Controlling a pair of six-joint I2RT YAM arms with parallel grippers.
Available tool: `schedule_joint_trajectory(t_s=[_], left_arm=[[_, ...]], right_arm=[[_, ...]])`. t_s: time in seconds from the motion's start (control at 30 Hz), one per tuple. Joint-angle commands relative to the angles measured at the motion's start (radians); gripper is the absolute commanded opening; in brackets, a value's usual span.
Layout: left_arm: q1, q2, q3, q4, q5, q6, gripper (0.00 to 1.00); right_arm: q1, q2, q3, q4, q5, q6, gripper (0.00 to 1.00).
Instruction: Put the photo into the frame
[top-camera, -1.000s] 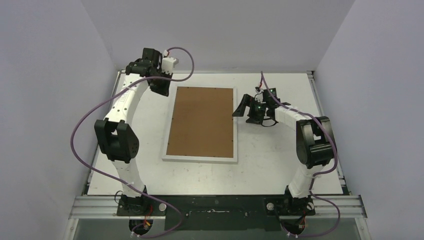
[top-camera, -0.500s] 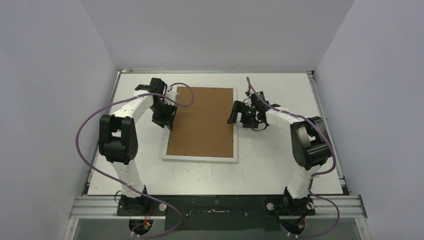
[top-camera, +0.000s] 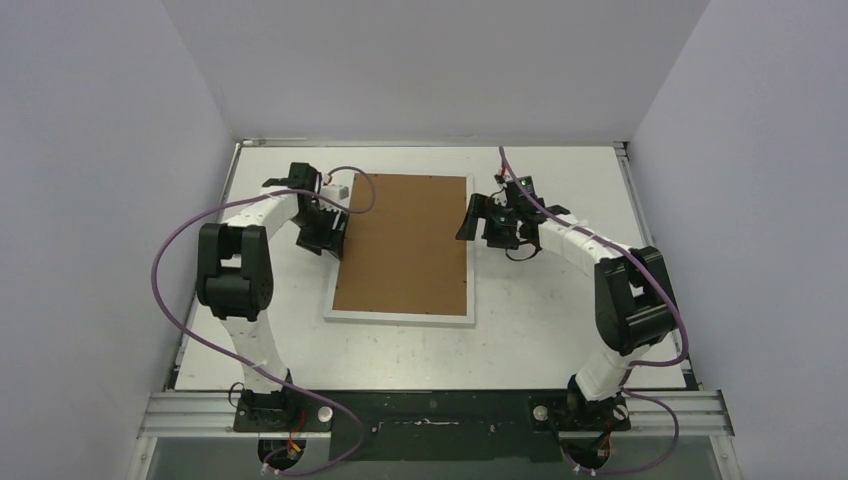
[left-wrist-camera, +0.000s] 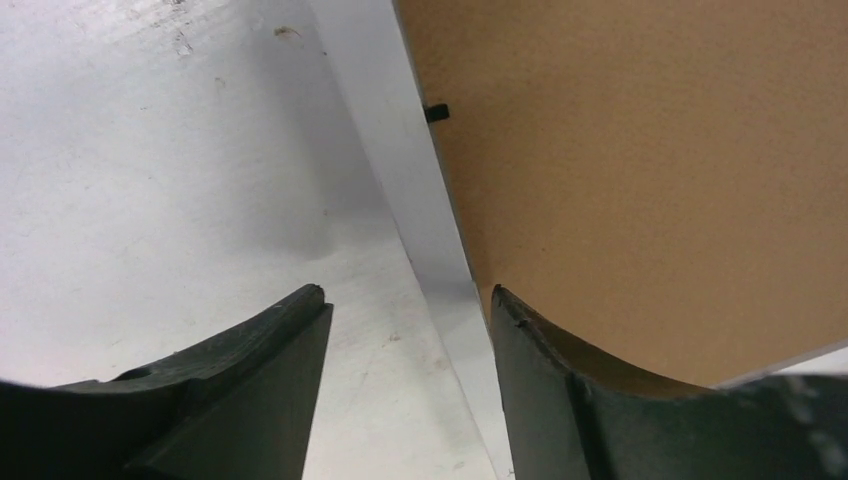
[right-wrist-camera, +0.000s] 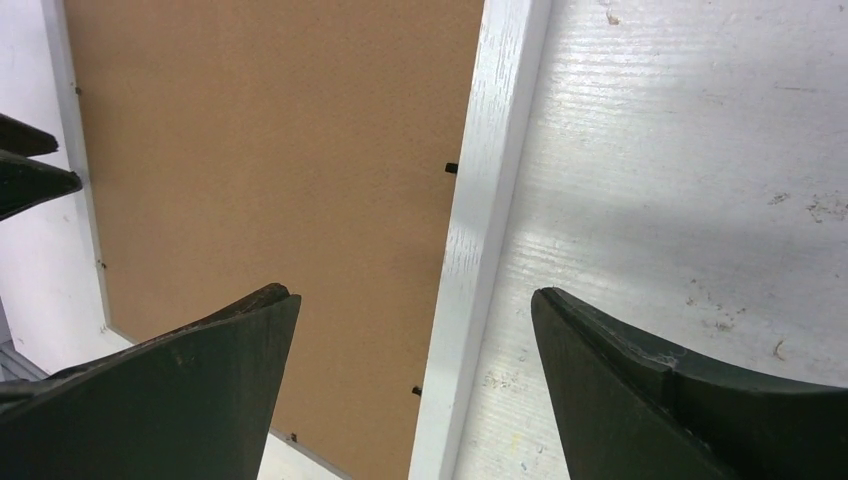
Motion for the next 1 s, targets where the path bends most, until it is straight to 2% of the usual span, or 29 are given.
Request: schedule_joint_trajectory(t_s=[0.0,0.1,0.2,0.27,0.33,0.5,0.6,0.7,0.83,0.97], left_arm=[[0.016,0.003,-0.022,0.098,0.057,0.007,0.59],[0.007,0.002,-0.05,0.124,0.054,-0.005,0.59],[-0.003,0.003,-0.078,0.145,0.056,-0.023,0.54],[-0.002,-0.003,-0.099,0.163,0.071,-0.034,0.47],[0.001,-0.007,-0.114,0.178,0.092,-0.045,0.36],[0.001,-0.008,-0.127,0.178,0.113,-0.059,0.17],[-0.003,-0.022,-0.115,0.165,0.081,-0.054,0.08],[-0.004,-0.047,-0.023,0.104,0.015,-0.037,0.01],[-0.002,-0.077,0.13,0.0,-0.034,-0.015,0.0],[-0.007,-0.111,0.168,-0.034,-0.016,-0.038,0.0]], right_arm=[[0.001,-0.064,0.008,-0.009,0.021,0.008,0.9],[0.001,-0.064,0.001,-0.004,0.022,0.015,0.89],[0.0,-0.058,-0.002,0.003,0.019,0.024,0.89],[0.001,-0.054,-0.003,0.008,0.016,0.028,0.88],[0.003,-0.048,-0.005,0.008,0.015,0.032,0.88],[0.002,-0.033,-0.013,0.016,0.013,0.035,0.87],[0.0,-0.025,-0.009,0.016,0.009,0.031,0.87],[-0.001,-0.027,0.008,0.009,0.008,0.021,0.87],[0.012,-0.064,0.024,0.016,0.031,-0.029,0.9],[0.092,-0.2,-0.054,0.097,0.146,-0.136,0.96]])
